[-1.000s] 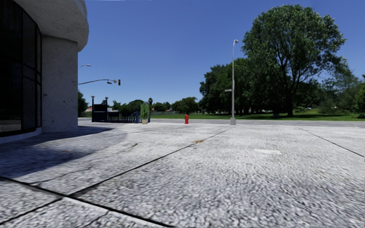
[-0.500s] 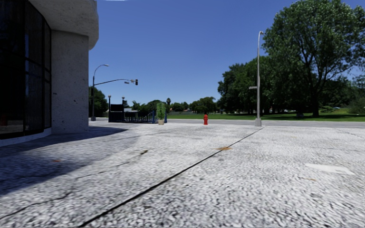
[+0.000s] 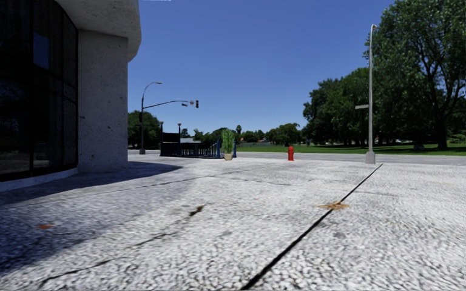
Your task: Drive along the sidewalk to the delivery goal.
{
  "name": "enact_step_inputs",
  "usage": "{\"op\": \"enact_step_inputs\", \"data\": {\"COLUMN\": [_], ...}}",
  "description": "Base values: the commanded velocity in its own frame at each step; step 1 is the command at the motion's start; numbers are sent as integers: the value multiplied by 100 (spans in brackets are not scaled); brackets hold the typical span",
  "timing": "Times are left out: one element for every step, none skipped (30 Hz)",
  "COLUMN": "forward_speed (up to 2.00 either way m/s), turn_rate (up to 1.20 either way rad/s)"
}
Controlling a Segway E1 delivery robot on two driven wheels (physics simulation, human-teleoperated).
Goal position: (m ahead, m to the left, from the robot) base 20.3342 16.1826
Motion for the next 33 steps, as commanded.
{"op": "enact_step_inputs", "data": {"forward_speed": [200,200,200,200,200,200,200,200,200,200,200,200,200,200,200,200,200,200,200,200,200,200,200,200,200,200,200,200,200,200,200,200,200], "turn_rate": [33,33,33,33,33,33,33,33,33,33,33,33,33,33,29,23,21,21,18,7,0,0,0,0,0,0,0,0,0,0,0,0,0]}}
